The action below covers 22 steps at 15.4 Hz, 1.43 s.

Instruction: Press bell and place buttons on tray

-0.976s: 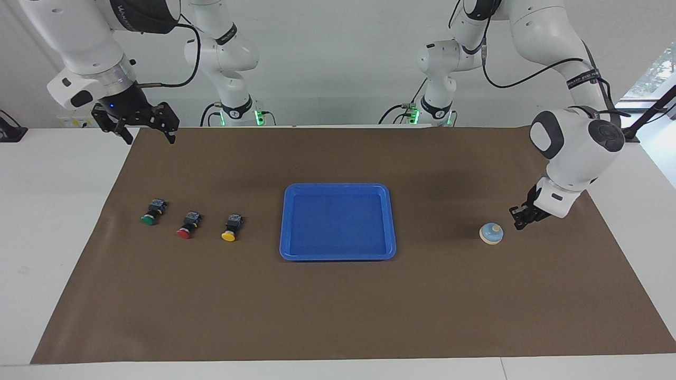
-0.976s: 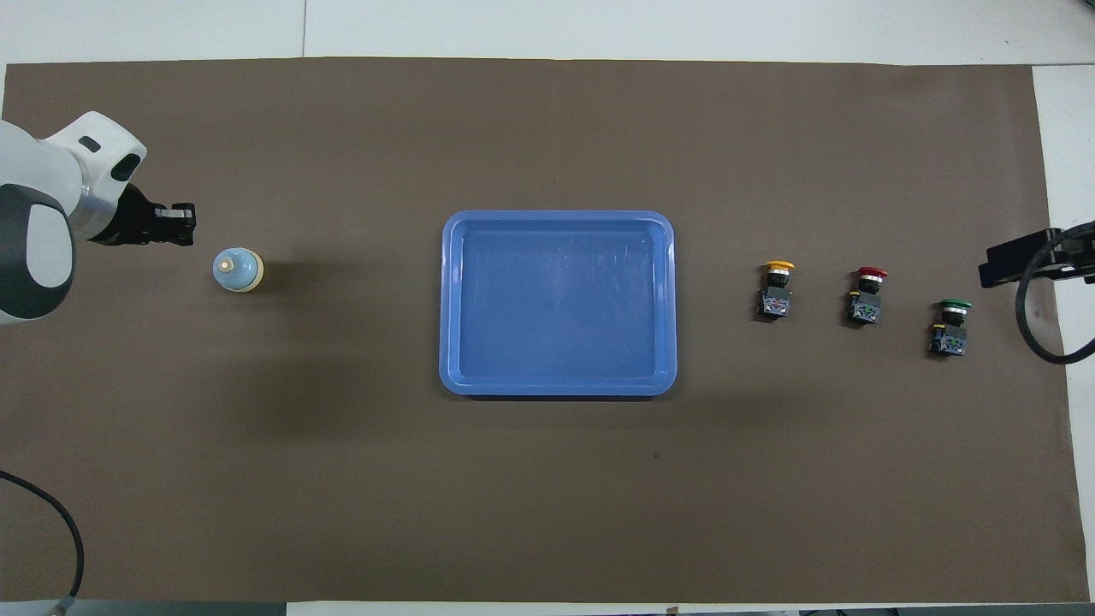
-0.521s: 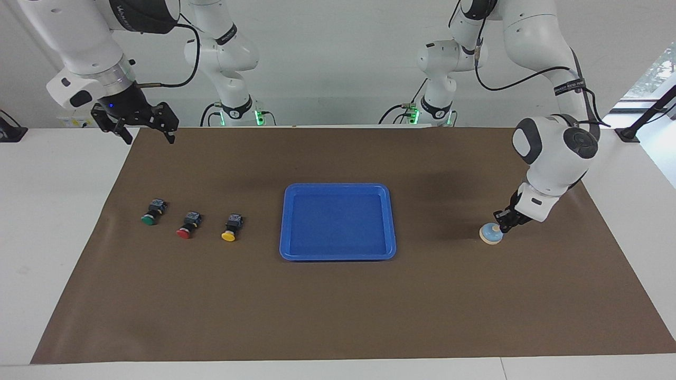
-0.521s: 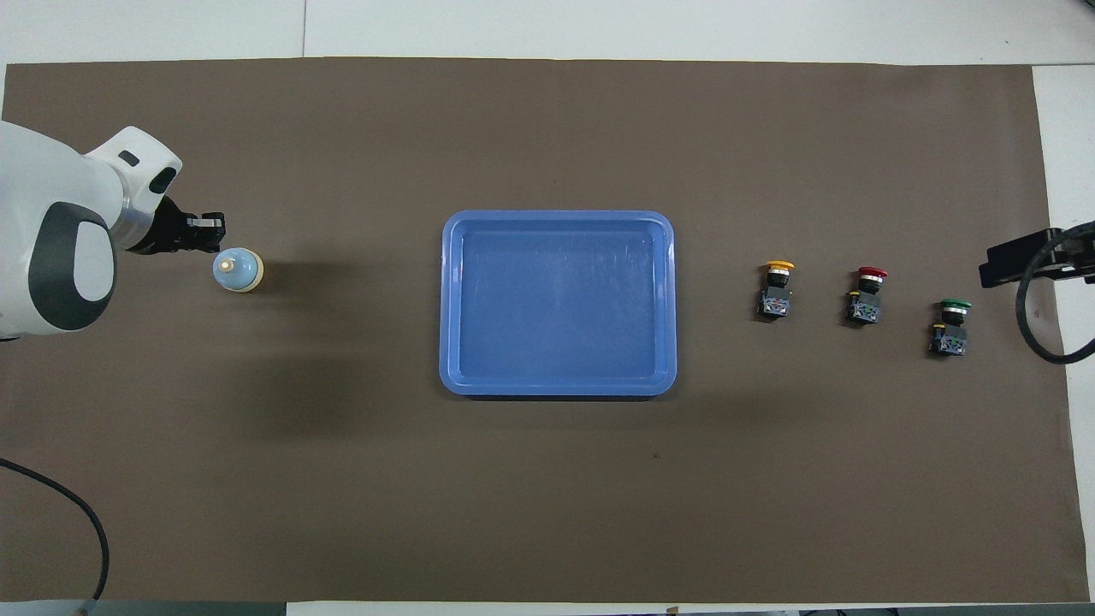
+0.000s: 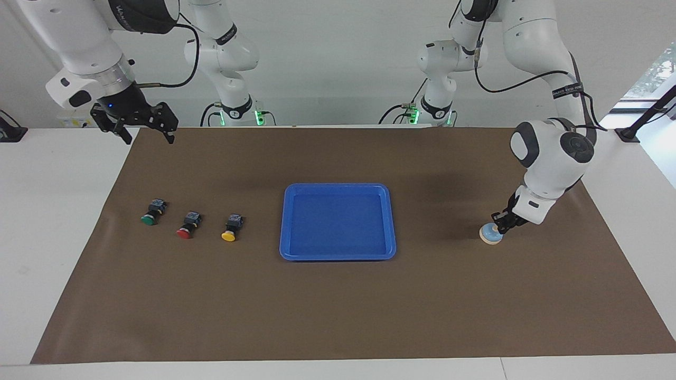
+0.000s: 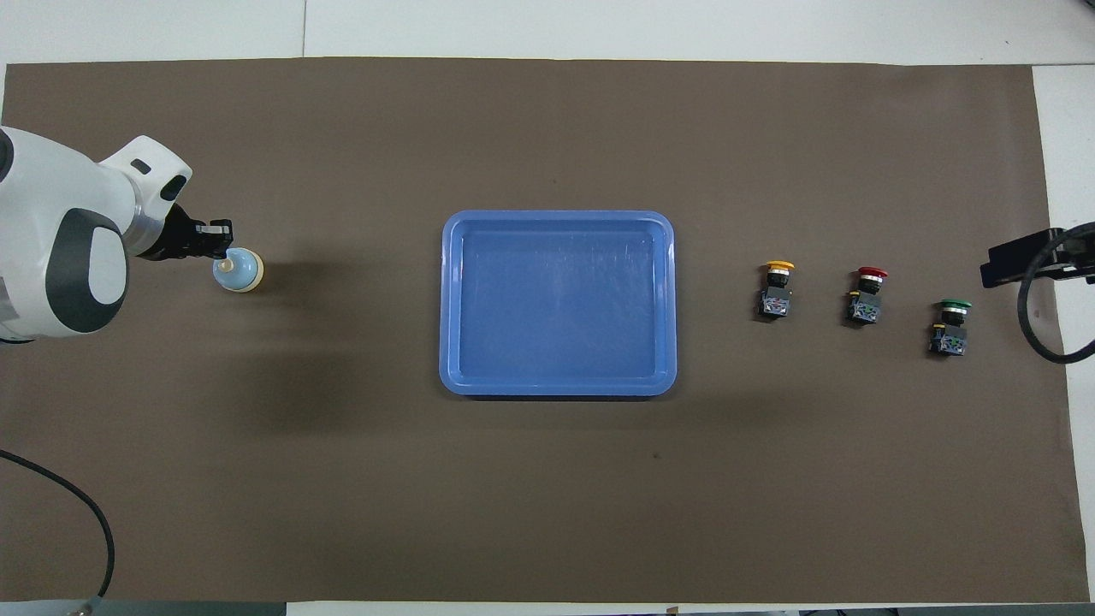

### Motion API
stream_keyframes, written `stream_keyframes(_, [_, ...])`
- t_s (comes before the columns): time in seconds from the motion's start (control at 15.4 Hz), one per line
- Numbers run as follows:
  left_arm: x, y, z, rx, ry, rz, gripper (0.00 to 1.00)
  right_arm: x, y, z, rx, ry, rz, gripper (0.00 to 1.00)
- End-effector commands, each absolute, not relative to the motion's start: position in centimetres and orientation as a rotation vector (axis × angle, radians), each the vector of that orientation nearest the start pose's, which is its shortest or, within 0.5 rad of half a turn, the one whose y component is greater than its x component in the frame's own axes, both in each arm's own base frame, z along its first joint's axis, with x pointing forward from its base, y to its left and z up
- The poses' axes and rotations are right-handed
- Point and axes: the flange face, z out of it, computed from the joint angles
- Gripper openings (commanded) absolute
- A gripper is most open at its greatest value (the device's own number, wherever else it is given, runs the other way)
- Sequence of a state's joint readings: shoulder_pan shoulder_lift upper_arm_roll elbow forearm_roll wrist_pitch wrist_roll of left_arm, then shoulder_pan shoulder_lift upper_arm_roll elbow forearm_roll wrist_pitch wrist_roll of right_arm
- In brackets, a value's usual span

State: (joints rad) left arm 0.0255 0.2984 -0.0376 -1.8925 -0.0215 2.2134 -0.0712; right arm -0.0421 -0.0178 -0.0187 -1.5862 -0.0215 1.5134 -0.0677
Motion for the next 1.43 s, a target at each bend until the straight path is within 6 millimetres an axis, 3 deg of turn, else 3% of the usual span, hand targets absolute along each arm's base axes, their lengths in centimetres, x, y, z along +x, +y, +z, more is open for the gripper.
stream_keyframes(0.0, [61.5, -0.7, 34.0, -3.157, -0.131, -0.055, 0.00, 53.7, -3.8, 62.2, -3.155, 0.023, 0.091, 1.00])
stream_keyframes(0.2, [61.3, -0.7, 32.4, -3.157, -0.130, -0.076, 0.00, 53.7, -3.8, 62.2, -3.155, 0.023, 0.091, 1.00])
stream_keyframes(0.33, [61.5, -0.3, 32.6, -3.157, -0.135, -0.072, 0.00, 53.7, -3.8, 62.2, -3.155, 0.025, 0.091, 1.00])
stream_keyframes(0.46, [62.1, 0.0, 34.5, -3.157, -0.138, -0.048, 0.00, 53.7, -3.8, 62.2, -3.155, 0.025, 0.091, 1.00])
stream_keyframes(0.65, [62.0, 1.2, 40.3, -3.153, -0.157, -0.004, 0.02, 53.6, -4.2, 62.1, -3.154, 0.032, 0.101, 1.00])
stream_keyframes(0.85, [59.7, 1.6, 46.2, -3.149, -0.160, 0.017, 0.92, 53.5, -4.5, 62.0, -3.152, 0.032, 0.115, 1.00])
stream_keyframes(0.91, [58.9, 1.7, 48.3, -3.150, -0.163, -0.004, 1.00, 53.5, -4.3, 62.0, -3.152, 0.030, 0.118, 1.00])
stream_keyframes(1.11, [55.8, 2.3, 53.8, -3.146, -0.180, -0.017, 1.00, 53.5, -3.9, 62.0, -3.153, 0.020, 0.115, 1.00])
stream_keyframes(1.37, [53.2, 2.0, 57.7, -3.143, -0.176, -0.014, 1.00, 53.3, -2.6, 59.3, -3.157, -0.004, 0.072, 1.00])
